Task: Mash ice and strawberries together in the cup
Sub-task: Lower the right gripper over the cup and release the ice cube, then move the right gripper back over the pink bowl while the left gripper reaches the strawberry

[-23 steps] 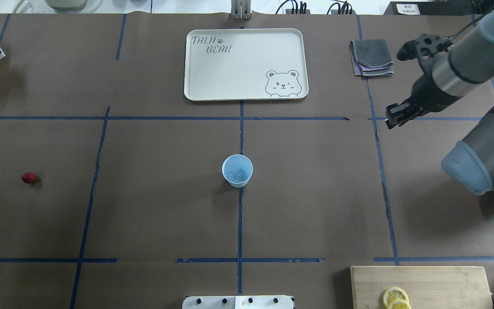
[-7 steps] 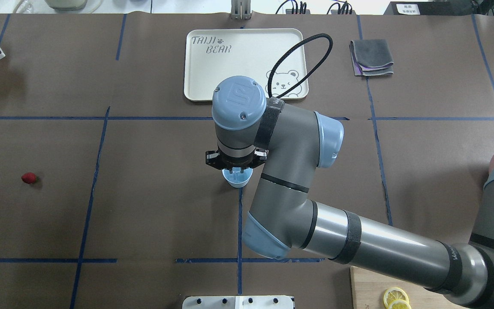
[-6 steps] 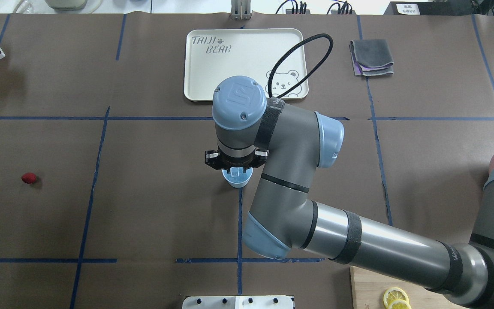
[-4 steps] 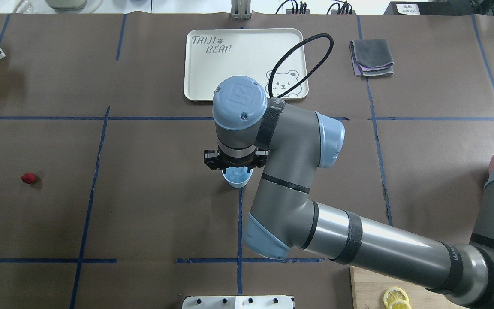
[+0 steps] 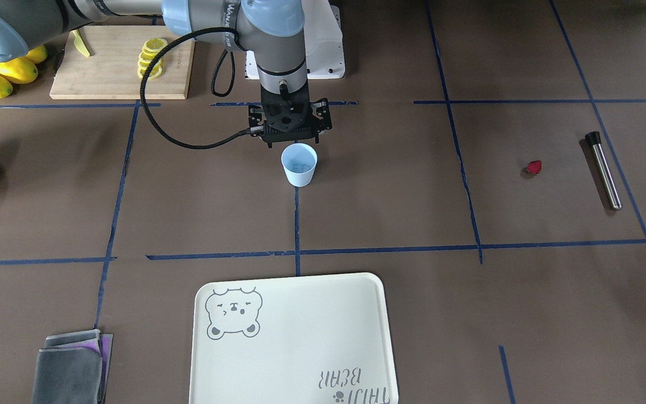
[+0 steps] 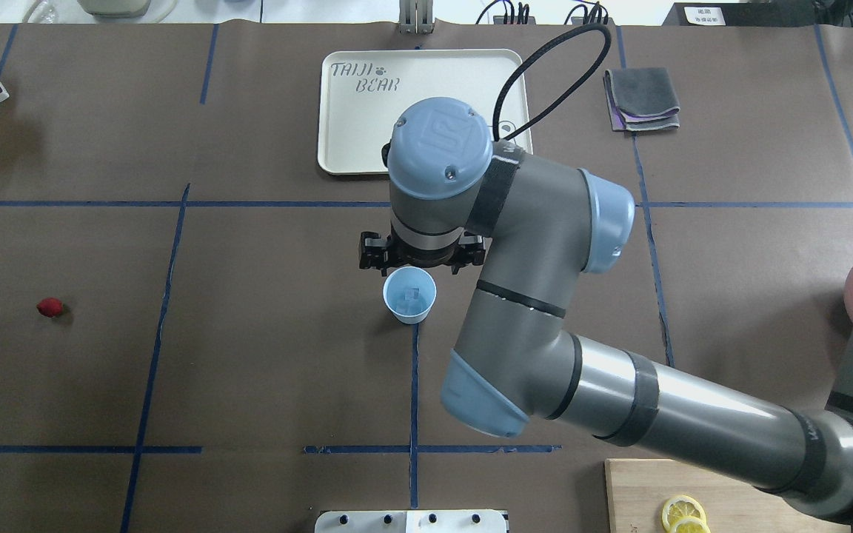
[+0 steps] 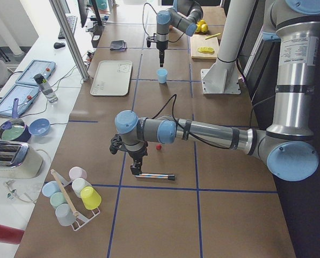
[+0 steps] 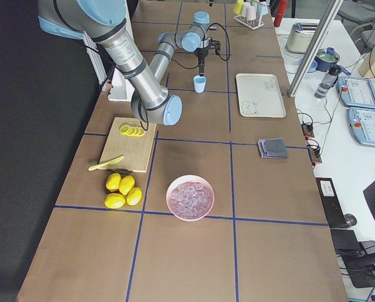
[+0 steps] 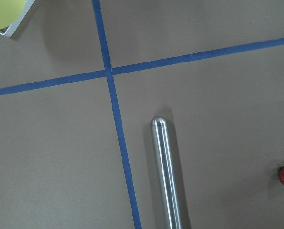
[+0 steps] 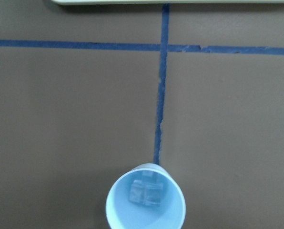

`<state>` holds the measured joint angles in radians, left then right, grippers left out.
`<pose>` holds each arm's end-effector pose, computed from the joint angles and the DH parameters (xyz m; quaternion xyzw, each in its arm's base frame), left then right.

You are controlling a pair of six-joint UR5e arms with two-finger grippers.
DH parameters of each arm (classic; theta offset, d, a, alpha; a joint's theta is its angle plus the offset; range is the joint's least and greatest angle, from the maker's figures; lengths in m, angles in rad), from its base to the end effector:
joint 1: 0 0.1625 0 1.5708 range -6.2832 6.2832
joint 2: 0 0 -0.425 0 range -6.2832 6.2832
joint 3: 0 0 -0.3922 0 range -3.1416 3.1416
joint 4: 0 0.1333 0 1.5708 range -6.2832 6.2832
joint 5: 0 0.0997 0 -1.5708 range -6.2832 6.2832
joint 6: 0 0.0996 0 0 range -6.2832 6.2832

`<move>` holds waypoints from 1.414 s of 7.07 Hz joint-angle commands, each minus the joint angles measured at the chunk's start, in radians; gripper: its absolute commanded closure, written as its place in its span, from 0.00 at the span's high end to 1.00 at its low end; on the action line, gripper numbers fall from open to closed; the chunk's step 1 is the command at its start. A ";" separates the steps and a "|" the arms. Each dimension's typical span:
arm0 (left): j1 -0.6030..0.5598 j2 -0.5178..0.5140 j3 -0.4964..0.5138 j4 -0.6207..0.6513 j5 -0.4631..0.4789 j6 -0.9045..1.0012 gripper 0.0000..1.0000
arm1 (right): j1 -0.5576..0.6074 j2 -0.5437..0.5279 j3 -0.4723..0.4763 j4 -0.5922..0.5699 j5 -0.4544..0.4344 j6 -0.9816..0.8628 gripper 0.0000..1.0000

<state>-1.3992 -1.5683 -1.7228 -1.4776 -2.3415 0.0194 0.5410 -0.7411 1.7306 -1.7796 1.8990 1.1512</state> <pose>0.0207 -0.4940 0.5948 -0.0026 0.3766 0.0989 0.9211 -0.5188 -0.4298 0.1185 0.0395 -0.4027 -0.0067 0.9144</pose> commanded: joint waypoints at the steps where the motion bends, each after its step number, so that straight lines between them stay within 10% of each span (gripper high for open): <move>1: 0.107 0.004 -0.058 -0.083 0.005 -0.295 1.00 | 0.129 -0.145 0.203 -0.102 0.015 -0.179 1.00; 5: 0.410 0.020 -0.064 -0.493 0.147 -0.966 1.00 | 0.497 -0.507 0.334 -0.078 0.260 -0.708 1.00; 10: 0.582 0.154 0.014 -0.829 0.364 -1.124 1.00 | 0.721 -0.664 0.225 0.058 0.357 -0.966 1.00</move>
<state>-0.8273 -1.4450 -1.7447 -2.2116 -1.9944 -1.0996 1.2376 -1.4013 1.9715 -1.7239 2.2443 0.2062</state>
